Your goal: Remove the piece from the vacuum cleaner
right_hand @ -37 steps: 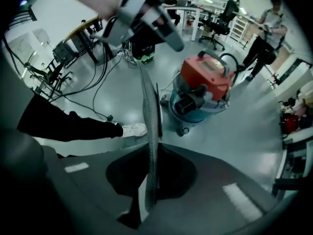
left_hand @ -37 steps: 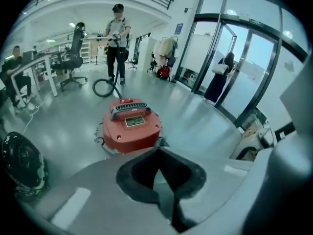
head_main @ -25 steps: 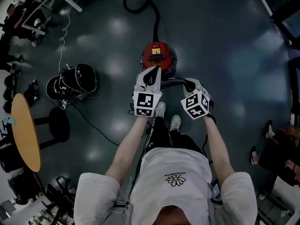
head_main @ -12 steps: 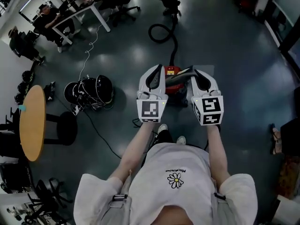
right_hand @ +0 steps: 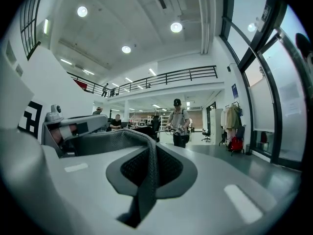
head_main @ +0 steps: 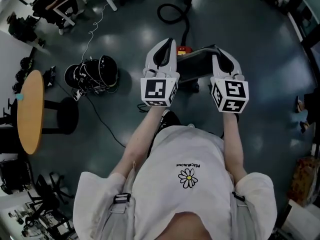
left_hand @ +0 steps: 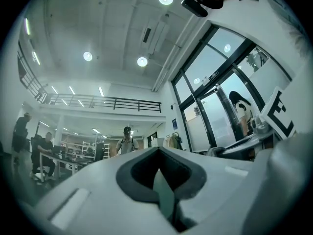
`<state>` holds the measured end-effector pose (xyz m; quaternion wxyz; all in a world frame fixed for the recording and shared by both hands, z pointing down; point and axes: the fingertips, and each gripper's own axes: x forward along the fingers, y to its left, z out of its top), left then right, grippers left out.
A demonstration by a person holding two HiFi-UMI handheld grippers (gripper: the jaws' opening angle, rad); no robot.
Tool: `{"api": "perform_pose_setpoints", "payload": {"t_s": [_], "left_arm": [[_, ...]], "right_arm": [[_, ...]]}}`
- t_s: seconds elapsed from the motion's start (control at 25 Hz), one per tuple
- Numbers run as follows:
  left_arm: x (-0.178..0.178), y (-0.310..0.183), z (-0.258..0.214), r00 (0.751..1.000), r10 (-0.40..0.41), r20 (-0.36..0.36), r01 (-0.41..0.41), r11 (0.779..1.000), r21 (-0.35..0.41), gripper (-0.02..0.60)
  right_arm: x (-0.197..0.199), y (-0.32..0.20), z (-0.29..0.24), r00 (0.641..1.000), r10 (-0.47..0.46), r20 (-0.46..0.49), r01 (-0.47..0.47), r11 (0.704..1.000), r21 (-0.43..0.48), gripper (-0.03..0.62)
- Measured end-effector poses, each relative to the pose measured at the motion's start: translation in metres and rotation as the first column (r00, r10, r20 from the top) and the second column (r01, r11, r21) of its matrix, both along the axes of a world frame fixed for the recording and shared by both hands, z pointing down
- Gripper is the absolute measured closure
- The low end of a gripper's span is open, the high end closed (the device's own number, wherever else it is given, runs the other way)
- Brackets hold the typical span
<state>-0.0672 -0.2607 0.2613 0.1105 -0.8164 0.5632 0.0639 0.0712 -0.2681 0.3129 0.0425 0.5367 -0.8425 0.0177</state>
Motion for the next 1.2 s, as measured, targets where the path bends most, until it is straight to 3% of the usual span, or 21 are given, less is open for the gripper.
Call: {"api": "perform_pose_setpoints", "payload": {"t_s": [0.36, 1.2], "left_arm": [[0.018, -0.016, 0.005, 1.000, 0.024, -0.009, -0.024, 0.999, -0.041, 0.581], [0.001, -0.006, 0.025, 1.000, 0.002, -0.022, -0.004, 0.997, -0.071, 0.581]], "right_arm": [[0.016, -0.003, -0.013, 0.998, 0.016, -0.064, -0.014, 0.999, 0.038, 0.554], [0.001, 0.014, 0.003, 0.992, -0.015, -0.122, 0.020, 0.999, 0.035, 0.554]]}}
